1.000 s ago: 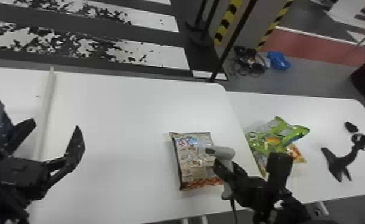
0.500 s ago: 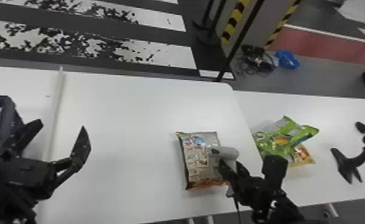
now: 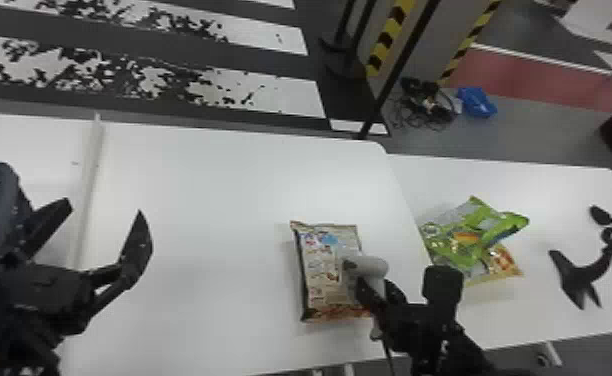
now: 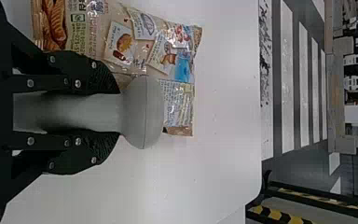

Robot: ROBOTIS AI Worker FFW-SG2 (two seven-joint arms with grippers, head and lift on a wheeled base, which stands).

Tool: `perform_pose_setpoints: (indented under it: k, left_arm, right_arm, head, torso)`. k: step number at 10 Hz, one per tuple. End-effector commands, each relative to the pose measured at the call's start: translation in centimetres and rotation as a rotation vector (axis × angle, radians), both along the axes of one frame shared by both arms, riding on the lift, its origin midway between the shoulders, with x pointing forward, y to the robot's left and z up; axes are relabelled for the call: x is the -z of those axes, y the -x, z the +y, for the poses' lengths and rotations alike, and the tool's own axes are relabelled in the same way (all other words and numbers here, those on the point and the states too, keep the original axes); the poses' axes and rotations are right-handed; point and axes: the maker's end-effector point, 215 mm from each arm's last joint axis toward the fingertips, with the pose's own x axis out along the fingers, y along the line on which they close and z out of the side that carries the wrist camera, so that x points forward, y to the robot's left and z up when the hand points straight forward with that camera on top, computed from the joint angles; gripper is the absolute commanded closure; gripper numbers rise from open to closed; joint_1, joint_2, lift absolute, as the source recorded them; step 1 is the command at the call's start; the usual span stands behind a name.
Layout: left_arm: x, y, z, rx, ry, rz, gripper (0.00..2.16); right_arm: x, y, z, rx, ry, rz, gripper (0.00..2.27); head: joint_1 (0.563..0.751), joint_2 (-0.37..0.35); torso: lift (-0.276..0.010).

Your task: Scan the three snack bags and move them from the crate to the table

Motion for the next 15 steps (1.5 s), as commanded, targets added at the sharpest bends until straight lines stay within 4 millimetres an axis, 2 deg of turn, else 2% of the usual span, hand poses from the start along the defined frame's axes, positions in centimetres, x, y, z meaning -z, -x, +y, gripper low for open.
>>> perform_pose_setpoints:
  k: [1,3,4,6,7,9,10,11,12,14,15]
  left_arm:
    - [0.0,0.1,0.1,-0.001,-0.002,0.001,0.03]
    - [-0.5,0.5,0.0,0.002,0.000,-0.005,0.03]
    - [-0.5,0.5,0.0,0.004,-0.006,-0.005,0.03]
    - [0.0,0.5,-0.3,0.008,-0.013,0.019,0.03]
    - [0.3,0.4,-0.3,0.008,-0.020,0.028,0.03]
    - [0.3,0.0,-0.3,0.011,-0.034,0.032,0.03]
    - [0.6,-0.2,-0.3,0.012,-0.039,0.043,0.03]
    - [1.3,-0.4,-0.4,0.018,-0.047,0.068,0.03]
    - [1.8,-0.6,-0.7,0.025,-0.050,0.086,0.03]
    - [1.7,-1.0,-0.9,0.028,-0.049,0.083,0.03]
    - [1.8,-1.1,-1.1,0.028,-0.047,0.084,0.03]
  right_arm:
    - [-2.4,-0.7,-1.2,0.019,0.000,-0.025,2.24]
    - [-3.8,-2.5,-5.9,0.085,0.028,-0.024,2.24]
    - [-3.3,-4.0,-8.2,0.111,0.044,-0.016,2.24]
    - [-0.4,-6.0,-12.7,0.158,0.071,0.044,2.24]
    - [1.5,-6.5,-14.2,0.174,0.064,0.077,2.24]
    - [3.0,-6.9,-16.3,0.192,0.070,0.101,2.24]
    - [3.3,-7.2,-16.9,0.188,0.077,0.113,1.94]
    - [3.4,-7.2,-16.9,0.180,0.088,0.119,0.53]
    - [2.7,-7.4,-16.5,0.166,0.095,0.100,0.00]
    - [-1.8,-7.6,-14.6,0.130,0.072,0.011,0.06]
    - [-4.4,-6.9,-12.1,0.087,0.005,-0.018,0.07]
  head:
    - [0.695,-0.314]
    - [0.695,-0.335]
    - [0.695,-0.350]
    - [0.695,-0.350]
    - [0.695,-0.350]
    - [0.695,-0.350]
    - [0.695,-0.350]
    - [0.695,-0.350]
    - [0.695,-0.350]
    - [0.695,-0.350]
    - [0.695,-0.350]
  torso:
    - [-0.062]
    - [-0.062]
    - [-0.062]
    - [-0.062]
    - [-0.062]
    - [-0.062]
    - [-0.062]
    - [-0.062]
    - [-0.062]
    - [-0.062]
    - [-0.062]
